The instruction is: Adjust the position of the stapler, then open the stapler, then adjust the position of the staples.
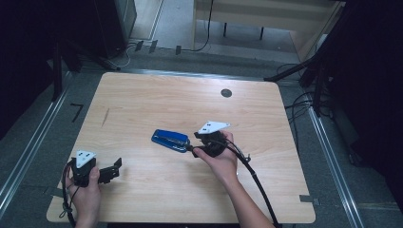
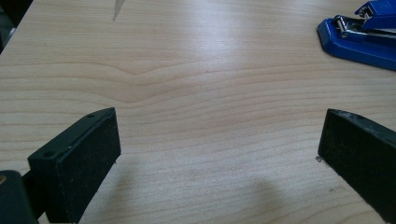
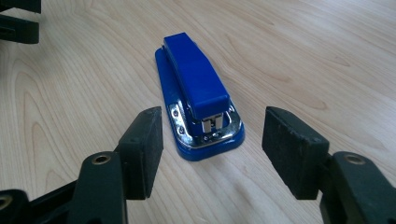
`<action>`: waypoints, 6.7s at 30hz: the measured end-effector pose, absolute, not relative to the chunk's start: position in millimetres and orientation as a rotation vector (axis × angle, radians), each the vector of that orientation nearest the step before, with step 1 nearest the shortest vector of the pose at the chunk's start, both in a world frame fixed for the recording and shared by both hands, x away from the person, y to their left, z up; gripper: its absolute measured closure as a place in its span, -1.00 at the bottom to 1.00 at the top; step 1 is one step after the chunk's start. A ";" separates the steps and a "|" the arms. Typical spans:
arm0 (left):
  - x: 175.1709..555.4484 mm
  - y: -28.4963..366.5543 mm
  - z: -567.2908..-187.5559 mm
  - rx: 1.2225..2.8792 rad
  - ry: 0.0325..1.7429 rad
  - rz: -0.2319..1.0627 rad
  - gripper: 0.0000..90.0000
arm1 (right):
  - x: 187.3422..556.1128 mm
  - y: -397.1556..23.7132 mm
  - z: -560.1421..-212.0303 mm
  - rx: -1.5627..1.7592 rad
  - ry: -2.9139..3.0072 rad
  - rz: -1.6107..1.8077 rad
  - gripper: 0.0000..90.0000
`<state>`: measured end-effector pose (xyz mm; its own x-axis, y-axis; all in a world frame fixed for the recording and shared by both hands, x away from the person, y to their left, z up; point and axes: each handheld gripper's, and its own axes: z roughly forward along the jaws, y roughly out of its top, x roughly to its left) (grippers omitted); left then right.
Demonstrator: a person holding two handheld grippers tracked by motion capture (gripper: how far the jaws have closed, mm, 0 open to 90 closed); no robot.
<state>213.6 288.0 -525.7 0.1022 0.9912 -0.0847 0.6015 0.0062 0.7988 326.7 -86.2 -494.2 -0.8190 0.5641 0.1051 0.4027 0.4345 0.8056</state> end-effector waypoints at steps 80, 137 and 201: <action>211.5 282.9 -525.4 1.684 1.509 0.683 -1.00 | 311.3 -71.6 -517.5 0.613 2.690 1.242 0.49; 228.5 136.6 -526.2 1.921 1.014 0.435 1.00 | 252.9 -165.2 -524.0 0.950 2.405 1.452 0.70; 234.1 120.9 -532.2 2.035 0.991 0.387 1.00 | 252.3 -138.8 -527.5 0.889 2.475 1.404 1.00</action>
